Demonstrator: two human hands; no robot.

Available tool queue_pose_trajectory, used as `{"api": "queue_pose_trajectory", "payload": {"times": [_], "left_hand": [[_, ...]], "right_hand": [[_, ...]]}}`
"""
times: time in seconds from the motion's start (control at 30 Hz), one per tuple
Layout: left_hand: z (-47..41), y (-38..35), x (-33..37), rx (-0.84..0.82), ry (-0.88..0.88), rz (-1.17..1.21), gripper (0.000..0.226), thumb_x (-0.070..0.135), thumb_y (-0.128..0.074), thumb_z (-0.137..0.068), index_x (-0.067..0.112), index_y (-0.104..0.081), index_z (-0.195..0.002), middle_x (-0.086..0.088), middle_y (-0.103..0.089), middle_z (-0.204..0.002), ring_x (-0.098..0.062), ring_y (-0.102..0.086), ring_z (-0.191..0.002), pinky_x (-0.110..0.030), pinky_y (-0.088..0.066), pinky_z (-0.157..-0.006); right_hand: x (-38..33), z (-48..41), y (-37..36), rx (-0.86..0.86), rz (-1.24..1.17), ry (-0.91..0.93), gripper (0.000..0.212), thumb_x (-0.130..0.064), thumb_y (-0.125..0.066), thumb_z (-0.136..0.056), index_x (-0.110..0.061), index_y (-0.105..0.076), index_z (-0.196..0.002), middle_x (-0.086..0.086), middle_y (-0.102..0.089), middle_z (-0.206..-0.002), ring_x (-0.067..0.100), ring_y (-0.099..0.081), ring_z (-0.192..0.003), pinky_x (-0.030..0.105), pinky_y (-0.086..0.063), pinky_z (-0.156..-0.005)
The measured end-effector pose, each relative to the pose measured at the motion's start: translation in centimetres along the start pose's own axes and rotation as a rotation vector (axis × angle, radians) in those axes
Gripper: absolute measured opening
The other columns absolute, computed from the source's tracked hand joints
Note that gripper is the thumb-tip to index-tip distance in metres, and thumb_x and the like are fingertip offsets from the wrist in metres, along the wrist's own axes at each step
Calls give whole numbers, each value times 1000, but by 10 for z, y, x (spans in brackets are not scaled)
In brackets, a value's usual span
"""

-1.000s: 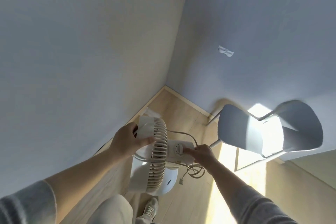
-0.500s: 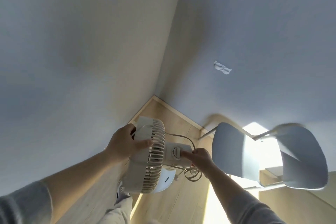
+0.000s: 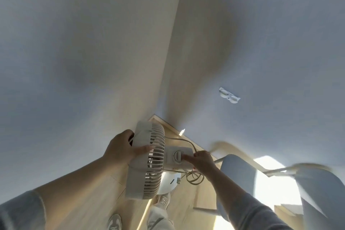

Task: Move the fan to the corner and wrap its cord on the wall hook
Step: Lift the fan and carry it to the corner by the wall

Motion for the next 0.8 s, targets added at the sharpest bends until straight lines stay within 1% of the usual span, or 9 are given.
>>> {"api": "queue_pose_trajectory", "payload": {"times": [0.07,0.1,0.2,0.27,0.33,0.47,0.6,0.73,0.8], "left_hand": [[-16,-7,8,8,18,0,69,73,-69,-43,17,-56,-82,-1,-66,-77,-17,-62,-69,-35,-53,-58],[-25,-11,13,11,32,-3,66,70,-72,-46,17,-56,-81,0,-65,-77,-16,-61,-67,-32,-51,-56],[-44,-21,23,50,63,2,52,55,-80,-58,15,-55,-82,0,-63,-76,-13,-57,-65,-24,-44,-53],[-54,-25,29,86,92,16,53,54,-80,-57,14,-54,-81,0,-61,-74,-13,-53,-63,-23,-38,-53],[-64,-29,28,107,126,34,51,52,-80,-59,14,-54,-81,0,-61,-73,-12,-53,-63,-23,-37,-53],[-91,-27,23,123,158,24,58,63,-70,-54,15,-54,-82,0,-62,-74,-15,-58,-67,-24,-40,-53],[-117,-24,15,108,170,31,61,68,-67,-50,17,-53,-80,0,-63,-75,-17,-60,-69,-28,-45,-54],[-138,-23,7,114,199,41,66,74,-65,-46,18,-53,-80,0,-64,-75,-18,-61,-70,-37,-50,-58],[-146,-24,3,112,223,36,68,76,-63,-44,18,-53,-79,-1,-63,-75,-19,-60,-70,-36,-48,-58]], "right_hand": [[-7,-22,11,-46,26,12,34,-40,-79,-70,-8,-67,-71,5,-62,-68,19,-59,-65,25,-48,-57],[-10,-36,18,-70,33,16,31,-38,-79,-71,-11,-65,-69,3,-61,-66,18,-58,-64,23,-47,-56],[-21,-68,32,-114,84,45,31,-40,-78,-70,-16,-61,-63,3,-60,-66,19,-58,-66,27,-47,-60],[-28,-88,36,-141,118,60,30,-39,-77,-71,-16,-59,-63,3,-60,-67,20,-58,-67,28,-47,-61],[-35,-107,38,-170,171,66,31,-41,-77,-71,-16,-60,-63,5,-61,-69,21,-58,-68,29,-47,-62],[-55,-142,37,-204,276,90,36,-45,-74,-72,-19,-55,-58,-1,-56,-60,15,-53,-57,24,-42,-57],[-67,-164,33,-206,305,68,37,-47,-74,-72,-19,-53,-58,-4,-54,-59,12,-51,-56,21,-41,-55],[-78,-185,31,-224,331,66,37,-45,-73,-74,-21,-52,-57,-5,-53,-57,8,-49,-52,16,-38,-49],[-82,-194,28,-232,347,81,36,-45,-73,-74,-21,-52,-57,-6,-54,-57,8,-50,-51,16,-38,-48]]}}
Point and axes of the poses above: each hand's wrist, its own z-axis away from the middle knuckle, its own y-axis out of the back of the hand, x = y × z, the point moved 4 cm from there along -z, towards the middle knuckle
